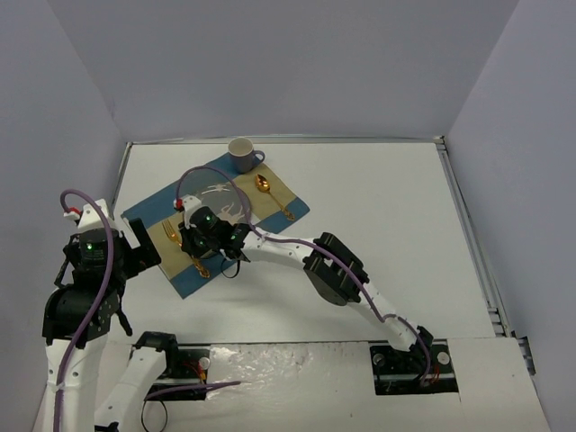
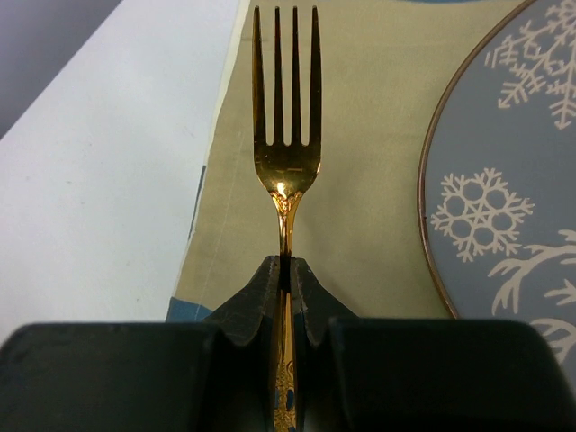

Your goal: Set the dinner table for one person

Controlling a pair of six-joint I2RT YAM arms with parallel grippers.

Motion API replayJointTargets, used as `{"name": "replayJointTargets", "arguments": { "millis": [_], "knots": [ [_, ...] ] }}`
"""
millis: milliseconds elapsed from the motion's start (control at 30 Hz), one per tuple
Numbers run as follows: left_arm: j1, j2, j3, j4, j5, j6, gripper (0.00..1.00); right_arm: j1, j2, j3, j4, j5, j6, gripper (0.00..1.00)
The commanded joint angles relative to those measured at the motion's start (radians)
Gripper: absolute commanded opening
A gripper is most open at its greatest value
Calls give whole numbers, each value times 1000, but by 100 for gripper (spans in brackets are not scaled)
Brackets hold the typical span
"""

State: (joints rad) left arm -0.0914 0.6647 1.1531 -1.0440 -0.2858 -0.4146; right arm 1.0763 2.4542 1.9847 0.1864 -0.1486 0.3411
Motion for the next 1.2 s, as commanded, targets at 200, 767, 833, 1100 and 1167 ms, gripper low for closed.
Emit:
{"name": "replayJointTargets", "arguments": {
  "millis": [200,767,833,1100,1167],
  "knots": [
    [2,9,2,42,2,-13,97,11,27,66,122,-19,10,0],
    [2,12,5,43,6,-10,97,13,67,74,161,-4,81,0],
    [2,12,7,43,5,-10,97,14,73,72,162,-6,82,1],
    [2,11,4,43,6,-10,97,16,94,81,164,-21,81,5],
    [2,10,4,44,5,-10,97,16,97,77,169,-20,84,5]
  ]
}}
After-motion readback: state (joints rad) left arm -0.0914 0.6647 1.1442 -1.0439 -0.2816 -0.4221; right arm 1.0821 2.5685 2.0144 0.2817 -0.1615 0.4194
